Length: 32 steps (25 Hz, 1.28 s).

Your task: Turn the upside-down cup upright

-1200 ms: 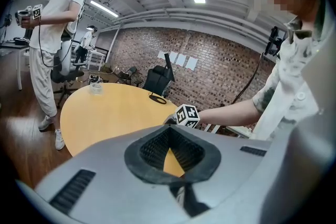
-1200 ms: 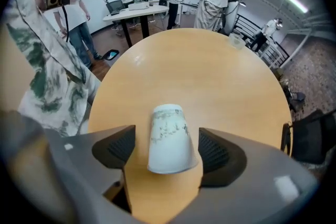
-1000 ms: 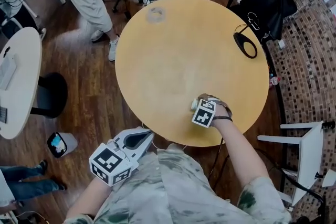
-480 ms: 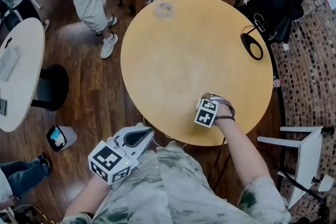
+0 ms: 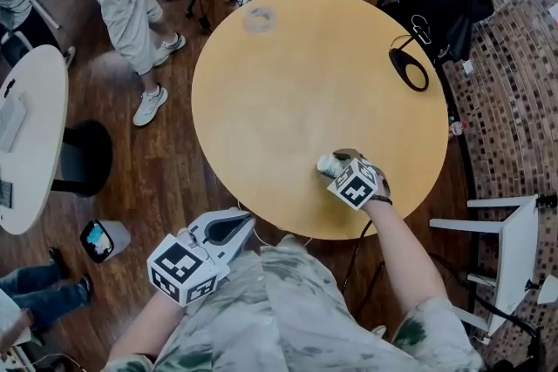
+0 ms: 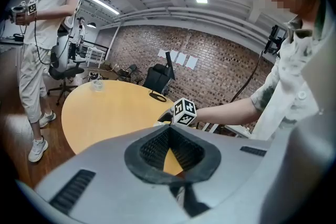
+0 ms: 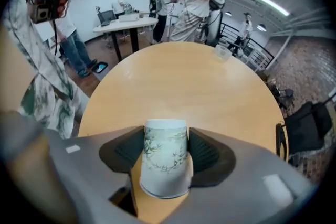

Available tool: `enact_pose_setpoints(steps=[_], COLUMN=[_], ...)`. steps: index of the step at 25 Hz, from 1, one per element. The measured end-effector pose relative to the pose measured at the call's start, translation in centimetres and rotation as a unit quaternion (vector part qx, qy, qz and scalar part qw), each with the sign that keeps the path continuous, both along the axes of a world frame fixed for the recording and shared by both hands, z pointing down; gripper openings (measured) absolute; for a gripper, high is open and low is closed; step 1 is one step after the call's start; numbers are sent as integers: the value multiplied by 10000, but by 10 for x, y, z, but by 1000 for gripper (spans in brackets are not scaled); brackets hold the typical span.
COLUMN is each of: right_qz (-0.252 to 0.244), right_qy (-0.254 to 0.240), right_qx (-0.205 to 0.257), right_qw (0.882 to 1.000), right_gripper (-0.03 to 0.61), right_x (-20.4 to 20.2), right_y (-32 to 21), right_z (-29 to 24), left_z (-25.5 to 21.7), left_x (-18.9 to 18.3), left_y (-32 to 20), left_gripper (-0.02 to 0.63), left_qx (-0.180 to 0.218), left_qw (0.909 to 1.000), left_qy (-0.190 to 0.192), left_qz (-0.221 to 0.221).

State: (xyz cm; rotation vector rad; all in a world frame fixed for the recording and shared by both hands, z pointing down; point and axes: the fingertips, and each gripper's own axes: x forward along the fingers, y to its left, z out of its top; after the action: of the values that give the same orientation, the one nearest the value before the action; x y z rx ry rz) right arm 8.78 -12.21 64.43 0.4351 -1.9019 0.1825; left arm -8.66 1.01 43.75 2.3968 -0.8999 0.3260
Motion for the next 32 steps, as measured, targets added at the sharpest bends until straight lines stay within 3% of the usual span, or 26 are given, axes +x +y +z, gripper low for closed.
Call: enact_pose_setpoints(steps=[3, 6, 14, 21, 26, 32], right_qz=[620, 1161, 1945, 2207, 2343, 2274], right_qy=[-936, -1774, -2938, -3452, -3667, -3587], right_qx=[173, 470, 1091, 1475, 1598, 1681], right_qw=[9935, 9761, 9295, 9002, 8861, 8896], right_gripper=[262, 262, 262, 262, 264, 267], right_x=[-1, 2, 23, 44, 56, 65], right_y=[-6, -12, -14, -2, 11, 27], right_z=[-15, -26, -33, -25, -23, -14], left_z=[-2, -2, -6, -14, -23, -31], left_x=[7, 13, 31, 54, 68, 92], left_y=[0, 2, 8, 15, 16, 19], left_gripper=[6, 6, 6, 6, 6, 6], left_qx=[12, 19, -3, 17, -13, 61], left_qw=[10000, 9998, 9984, 9982, 9982, 9977], left_qy=[-30, -106, -387, -313, -236, -244], left_qz=[79, 183, 416, 507, 544, 626])
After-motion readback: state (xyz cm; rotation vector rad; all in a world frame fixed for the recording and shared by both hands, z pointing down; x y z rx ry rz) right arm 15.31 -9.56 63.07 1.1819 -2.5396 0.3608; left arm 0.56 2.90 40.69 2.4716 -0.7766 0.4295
